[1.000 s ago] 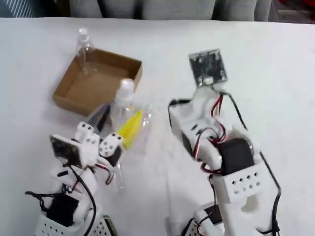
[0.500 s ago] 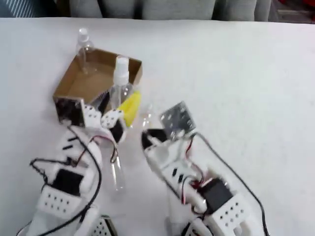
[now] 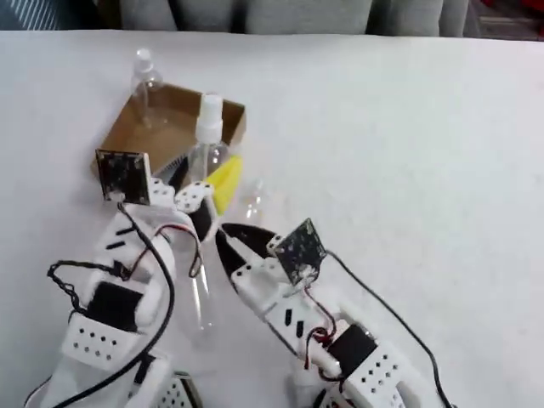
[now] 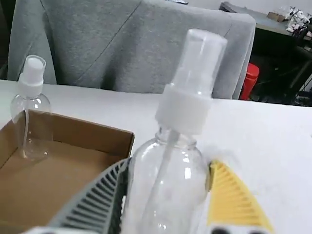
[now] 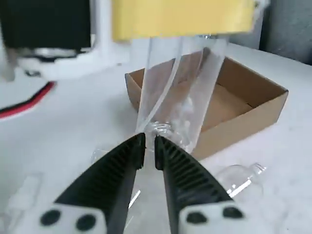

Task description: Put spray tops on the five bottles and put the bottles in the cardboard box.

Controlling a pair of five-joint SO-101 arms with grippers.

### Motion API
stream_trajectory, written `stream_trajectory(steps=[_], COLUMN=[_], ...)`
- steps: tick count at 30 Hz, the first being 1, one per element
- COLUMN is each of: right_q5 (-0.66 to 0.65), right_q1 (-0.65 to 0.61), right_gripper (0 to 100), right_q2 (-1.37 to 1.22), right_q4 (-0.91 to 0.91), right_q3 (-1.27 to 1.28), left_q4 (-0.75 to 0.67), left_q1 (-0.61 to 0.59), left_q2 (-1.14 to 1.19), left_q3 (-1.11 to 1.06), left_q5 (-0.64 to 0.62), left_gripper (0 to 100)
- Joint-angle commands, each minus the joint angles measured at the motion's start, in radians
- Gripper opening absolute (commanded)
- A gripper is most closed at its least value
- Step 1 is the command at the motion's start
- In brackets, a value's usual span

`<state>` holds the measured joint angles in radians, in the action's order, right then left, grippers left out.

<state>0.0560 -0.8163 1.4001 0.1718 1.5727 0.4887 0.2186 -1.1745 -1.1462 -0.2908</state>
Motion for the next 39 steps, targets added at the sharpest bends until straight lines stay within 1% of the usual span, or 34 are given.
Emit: stream_trajectory(steps=[1,4,9,13,15,18,23,25,30,35,39], right_q5=[-0.003,-0.003,-0.003,-0.003,-0.003,-0.003,-0.003,-0.003,-0.012,-0.012,-0.011], right_q1=[-0.007,-0.007,-0.007,-0.007,-0.005,0.008,0.008,0.008,0.015,0.125,0.176], right_gripper=[1.6,1.6,1.6,1.6,1.6,1.6,1.6,1.6,1.6,1.6,1.6], right_q2=[0.015,0.015,0.015,0.015,0.015,0.016,0.025,0.025,0.025,0.025,0.025], right_q4=[-0.024,-0.024,-0.022,-0.018,-0.018,-0.018,-0.016,-0.004,0.116,0.117,0.117], right_q3=[-0.008,-0.005,-0.003,-0.003,-0.003,-0.002,0.025,0.031,0.031,0.031,0.032], left_q4=[0.028,0.035,0.120,0.077,0.080,0.109,0.087,0.025,-0.245,-0.413,-0.560], left_q1=[0.002,0.027,0.081,0.097,0.097,0.097,0.088,0.065,-0.079,-0.188,-0.251], left_q2=[0.001,-0.016,-0.156,-0.265,-0.305,-0.325,-0.274,-0.234,-0.082,0.130,0.306], left_q3=[0.069,0.063,0.046,-0.034,-0.055,-0.055,-0.058,-0.081,-0.129,-0.075,-0.032], left_q5=[-0.012,-0.006,-0.006,-0.006,-0.006,-0.006,-0.005,-0.005,-0.005,-0.005,-0.005], left_gripper=[4,4,4,4,4,4,4,4,4,4,4])
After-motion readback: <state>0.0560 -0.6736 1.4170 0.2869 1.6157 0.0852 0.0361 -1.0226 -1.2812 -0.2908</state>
